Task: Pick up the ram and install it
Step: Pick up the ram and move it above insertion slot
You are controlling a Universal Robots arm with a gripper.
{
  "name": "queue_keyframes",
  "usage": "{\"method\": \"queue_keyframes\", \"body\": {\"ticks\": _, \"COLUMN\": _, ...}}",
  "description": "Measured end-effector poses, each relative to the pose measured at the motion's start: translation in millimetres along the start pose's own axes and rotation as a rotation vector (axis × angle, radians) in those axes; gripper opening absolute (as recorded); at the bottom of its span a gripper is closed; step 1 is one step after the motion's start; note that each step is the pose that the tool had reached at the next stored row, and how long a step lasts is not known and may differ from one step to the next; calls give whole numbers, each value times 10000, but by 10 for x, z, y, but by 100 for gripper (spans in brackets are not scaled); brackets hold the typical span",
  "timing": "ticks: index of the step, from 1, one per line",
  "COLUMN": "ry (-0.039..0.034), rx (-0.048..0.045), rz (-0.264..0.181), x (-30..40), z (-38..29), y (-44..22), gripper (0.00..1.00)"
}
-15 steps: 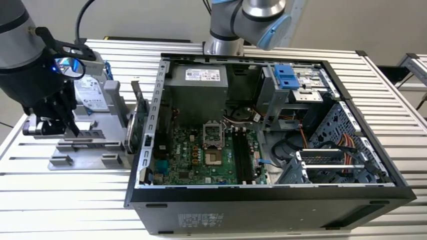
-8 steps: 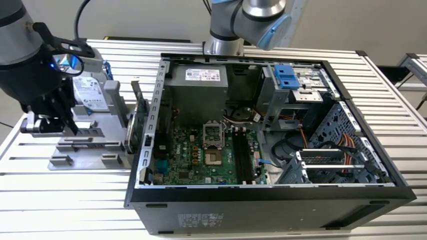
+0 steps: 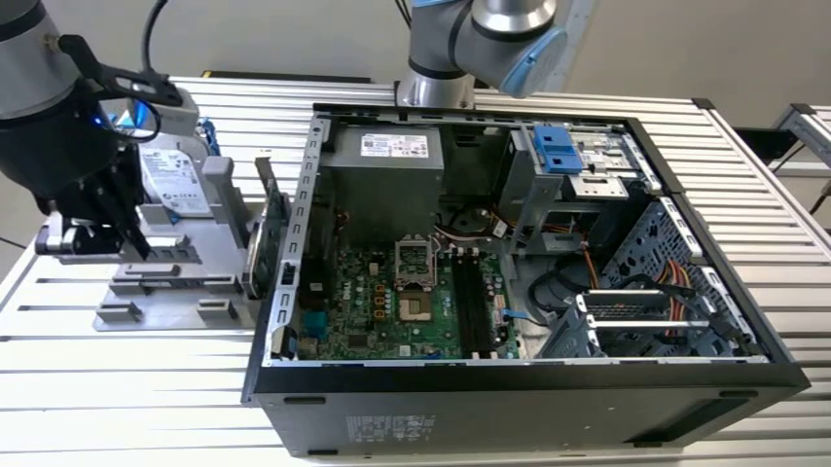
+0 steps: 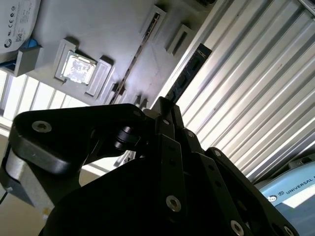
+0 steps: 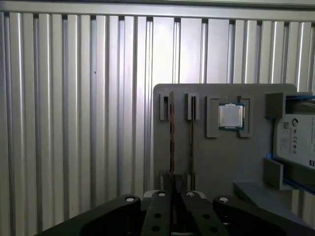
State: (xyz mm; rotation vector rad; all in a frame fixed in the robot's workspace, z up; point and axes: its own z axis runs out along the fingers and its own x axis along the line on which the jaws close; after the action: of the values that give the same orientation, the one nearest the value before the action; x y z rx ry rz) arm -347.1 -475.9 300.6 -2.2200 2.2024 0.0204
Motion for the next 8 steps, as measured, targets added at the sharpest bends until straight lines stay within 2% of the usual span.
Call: {"method": "queue_keyframes", "body": {"ticks": 8, "ry": -1, "rx": 1, "rz": 0, "x": -1, "z": -42, "y": 0, "gripper": 0}}
